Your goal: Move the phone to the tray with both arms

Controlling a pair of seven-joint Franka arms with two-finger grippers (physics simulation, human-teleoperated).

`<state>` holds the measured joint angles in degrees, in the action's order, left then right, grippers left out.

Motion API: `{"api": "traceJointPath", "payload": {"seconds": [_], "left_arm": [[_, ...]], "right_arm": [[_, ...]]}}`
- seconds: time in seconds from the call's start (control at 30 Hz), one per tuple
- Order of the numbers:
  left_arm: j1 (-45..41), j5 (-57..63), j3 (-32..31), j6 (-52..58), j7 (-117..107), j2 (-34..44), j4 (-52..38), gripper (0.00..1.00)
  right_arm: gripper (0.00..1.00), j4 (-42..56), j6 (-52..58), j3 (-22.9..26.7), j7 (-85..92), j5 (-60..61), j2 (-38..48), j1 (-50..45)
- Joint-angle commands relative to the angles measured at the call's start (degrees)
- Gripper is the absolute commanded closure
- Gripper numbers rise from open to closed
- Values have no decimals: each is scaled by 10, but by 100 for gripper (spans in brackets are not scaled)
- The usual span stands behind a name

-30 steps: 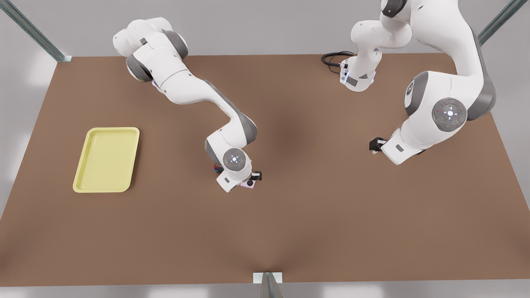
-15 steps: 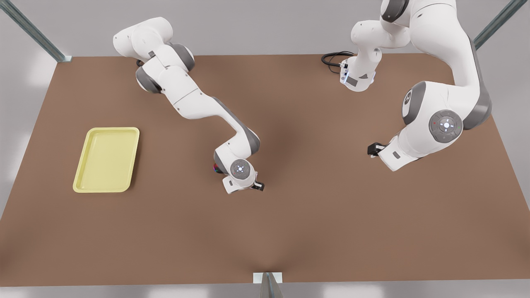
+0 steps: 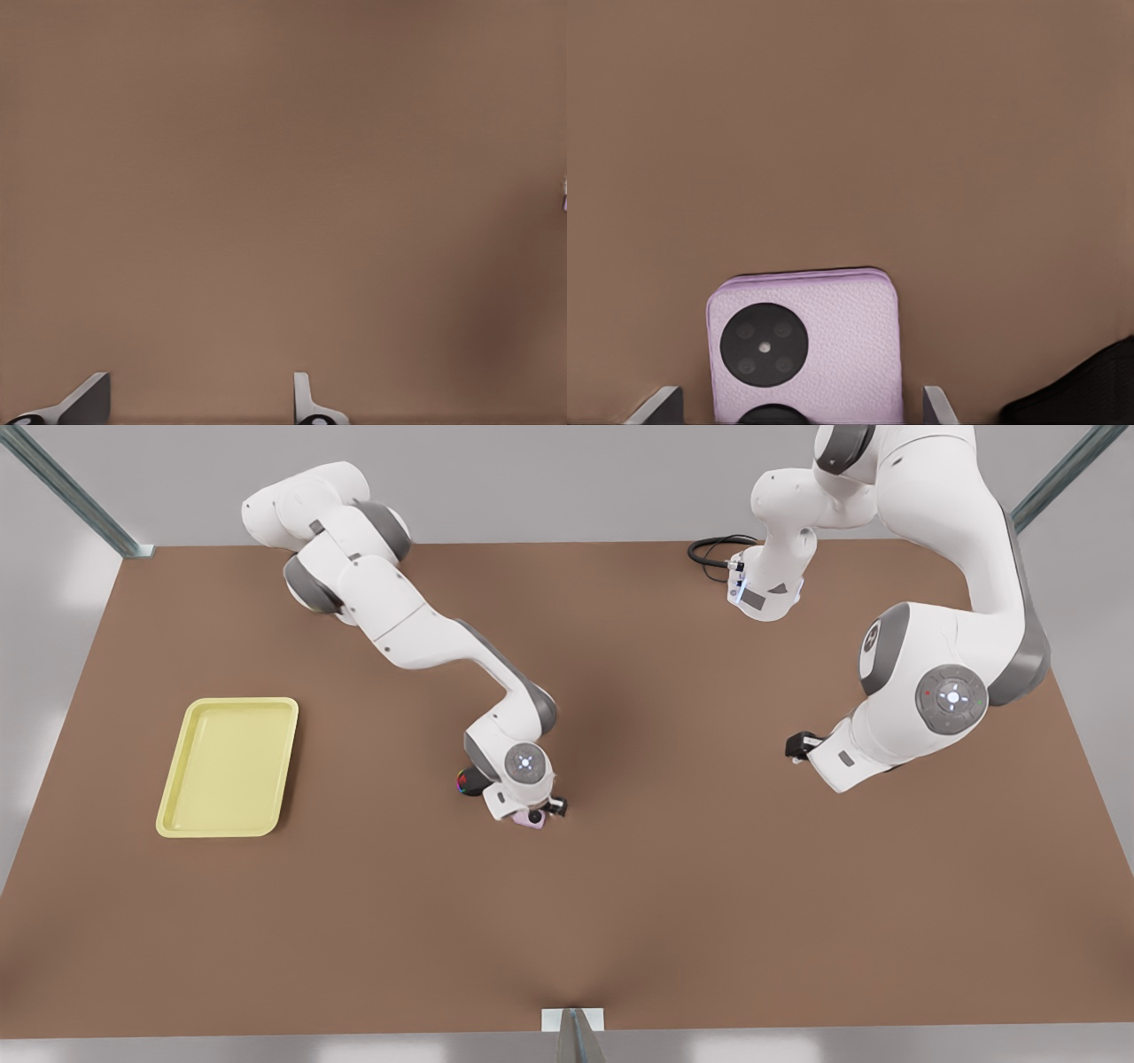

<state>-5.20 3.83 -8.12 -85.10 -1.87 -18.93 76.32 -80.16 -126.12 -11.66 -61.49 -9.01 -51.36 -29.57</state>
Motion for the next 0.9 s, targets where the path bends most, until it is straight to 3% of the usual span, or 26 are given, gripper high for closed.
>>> {"api": "traceJointPath", "payload": {"seconds": [0.0,0.87], "left_arm": [[0,0,0,0,6,0,0,0],[0,-1,11,-9,9,-10,-5,0]], "right_arm": [[0,-31,-66,-1,23,-6,15,5],[0,-30,-67,-2,69,-5,-1,3]]}}
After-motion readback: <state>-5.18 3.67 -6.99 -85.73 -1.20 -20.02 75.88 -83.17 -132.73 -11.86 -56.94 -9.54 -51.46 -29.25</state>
